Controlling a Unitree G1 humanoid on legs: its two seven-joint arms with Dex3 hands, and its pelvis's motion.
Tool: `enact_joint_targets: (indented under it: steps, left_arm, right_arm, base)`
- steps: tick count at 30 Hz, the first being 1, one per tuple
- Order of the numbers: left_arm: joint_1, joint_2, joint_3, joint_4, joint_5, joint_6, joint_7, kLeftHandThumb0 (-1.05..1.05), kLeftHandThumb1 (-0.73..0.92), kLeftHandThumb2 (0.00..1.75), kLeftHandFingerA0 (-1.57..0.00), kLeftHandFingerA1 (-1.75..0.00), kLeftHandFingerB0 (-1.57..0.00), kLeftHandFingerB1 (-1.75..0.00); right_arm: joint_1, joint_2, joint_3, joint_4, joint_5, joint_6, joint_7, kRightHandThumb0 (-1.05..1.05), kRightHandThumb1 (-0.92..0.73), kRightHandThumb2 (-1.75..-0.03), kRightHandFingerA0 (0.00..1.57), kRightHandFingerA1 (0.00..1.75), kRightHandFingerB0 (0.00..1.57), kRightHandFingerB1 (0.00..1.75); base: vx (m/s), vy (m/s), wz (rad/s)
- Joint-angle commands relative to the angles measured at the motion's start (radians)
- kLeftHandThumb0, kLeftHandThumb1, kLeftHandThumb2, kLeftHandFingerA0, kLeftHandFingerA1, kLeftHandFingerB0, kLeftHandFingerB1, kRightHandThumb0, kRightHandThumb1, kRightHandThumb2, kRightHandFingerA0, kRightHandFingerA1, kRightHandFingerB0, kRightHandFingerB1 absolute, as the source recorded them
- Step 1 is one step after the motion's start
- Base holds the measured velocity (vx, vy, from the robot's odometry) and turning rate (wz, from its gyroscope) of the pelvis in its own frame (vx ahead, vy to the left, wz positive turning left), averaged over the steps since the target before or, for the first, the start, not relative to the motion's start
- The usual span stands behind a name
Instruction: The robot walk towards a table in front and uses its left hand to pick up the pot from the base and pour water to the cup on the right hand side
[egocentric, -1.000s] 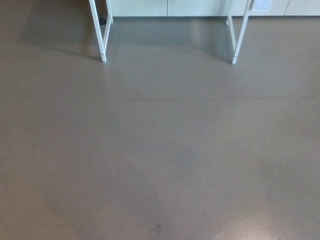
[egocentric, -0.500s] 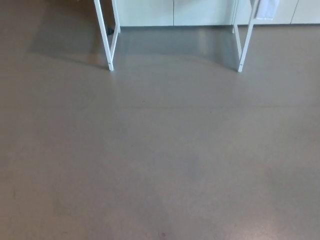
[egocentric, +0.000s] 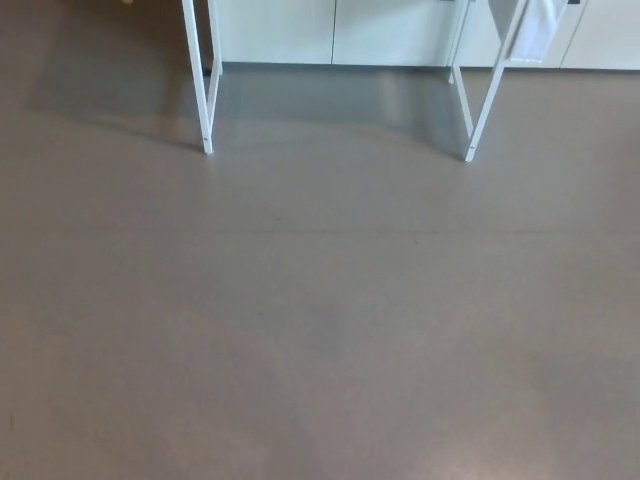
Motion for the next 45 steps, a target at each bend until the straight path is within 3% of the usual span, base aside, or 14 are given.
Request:
enact_joint_targets:
  steps: [1,6,7,10,19,20,21,29,33,35,45]
  left_arm:
    - [-0.002,0.003,-0.011,0.0,0.001,-0.045,0.006,0.04,0.52,0.57,-0.37,-0.39,-0.35,-0.33]
    - [0.0,0.008,-0.046,-0.011,0.029,-0.075,0.053,-0.04,0.5,0.55,-0.43,-0.4,-0.41,-0.33]
    - [0.001,0.01,-0.056,-0.012,0.034,-0.081,0.058,-0.09,0.5,0.56,-0.44,-0.4,-0.41,-0.34]
    - [-0.004,0.009,-0.073,-0.006,0.036,-0.095,0.073,-0.07,0.49,0.55,-0.44,-0.41,-0.42,-0.34]
    - [0.007,0.01,-0.093,0.002,0.043,-0.118,0.088,-0.12,0.47,0.55,-0.47,-0.41,-0.47,-0.36]
    - [0.012,0.009,-0.098,-0.005,0.047,-0.126,0.092,-0.13,0.47,0.55,-0.47,-0.41,-0.46,-0.36]
    - [0.016,0.009,-0.099,-0.005,0.047,-0.128,0.098,-0.14,0.45,0.55,-0.47,-0.41,-0.47,-0.36]
    - [0.027,0.007,-0.122,-0.003,0.058,-0.159,0.112,-0.1,0.5,0.55,-0.49,-0.4,-0.47,-0.35]
    - [0.036,-0.003,-0.134,-0.014,0.057,-0.175,0.112,-0.08,0.5,0.55,-0.46,-0.39,-0.44,-0.34]
    - [0.059,-0.009,-0.194,-0.035,0.131,-0.266,0.18,-0.16,0.47,0.57,-0.44,-0.39,-0.41,-0.35]
    - [0.075,-0.012,-0.284,-0.031,0.18,-0.331,0.231,-0.12,0.48,0.55,-0.39,-0.35,-0.37,-0.33]
  right_arm:
    - [-0.017,-0.031,-0.003,0.02,0.006,-0.043,0.011,-0.01,-0.4,-0.86,0.26,0.55,0.23,0.53]
    - [-0.008,-0.027,0.029,-0.012,-0.043,-0.071,-0.053,-0.03,-0.38,-0.84,0.28,0.55,0.25,0.53]
    - [-0.001,-0.028,0.043,-0.022,-0.066,-0.082,-0.08,-0.12,-0.53,-0.56,0.44,0.41,0.38,0.39]
    - [0.009,-0.048,0.094,-0.009,-0.144,-0.149,-0.139,-0.14,-0.52,-0.57,0.44,0.4,0.38,0.39]
    - [0.03,-0.07,0.15,-0.014,-0.177,-0.185,-0.177,-0.08,-0.55,-0.56,0.41,0.39,0.36,0.37]
    - [0.032,-0.072,0.157,-0.013,-0.183,-0.197,-0.181,-0.05,-0.37,-0.83,0.31,0.55,0.26,0.52]
    - [0.036,-0.072,0.161,-0.014,-0.186,-0.2,-0.184,-0.08,-0.55,-0.56,0.42,0.39,0.36,0.38]
    - [0.045,-0.065,0.165,-0.044,-0.164,-0.165,-0.186,-0.1,-0.53,-0.55,0.43,0.39,0.39,0.39]
    - [0.037,-0.066,0.163,-0.019,-0.161,-0.179,-0.178,-0.1,-0.53,-0.56,0.42,0.39,0.39,0.39]
    - [0.024,-0.075,0.177,0.032,-0.186,-0.212,-0.181,-0.11,-0.53,-0.55,0.42,0.39,0.39,0.38]
    - [0.014,-0.08,0.196,0.086,-0.188,-0.267,-0.153,-0.13,-0.54,-0.56,0.4,0.38,0.36,0.37]
  base:
    - [0.23,-0.074,0.11]
    - [0.22,-0.164,0.12]
    - [0.26,-0.387,-0.56]
    - [0.22,-0.277,0.23]
    - [0.25,0.04,-0.09]
    - [0.32,0.182,-0.09]
    - [0.43,0.208,-0.14]
    - [0.32,0.221,-0.09]
    - [0.27,0.044,0.11]
    - [0.34,-0.053,0.1]
    - [0.36,-0.073,0.16]
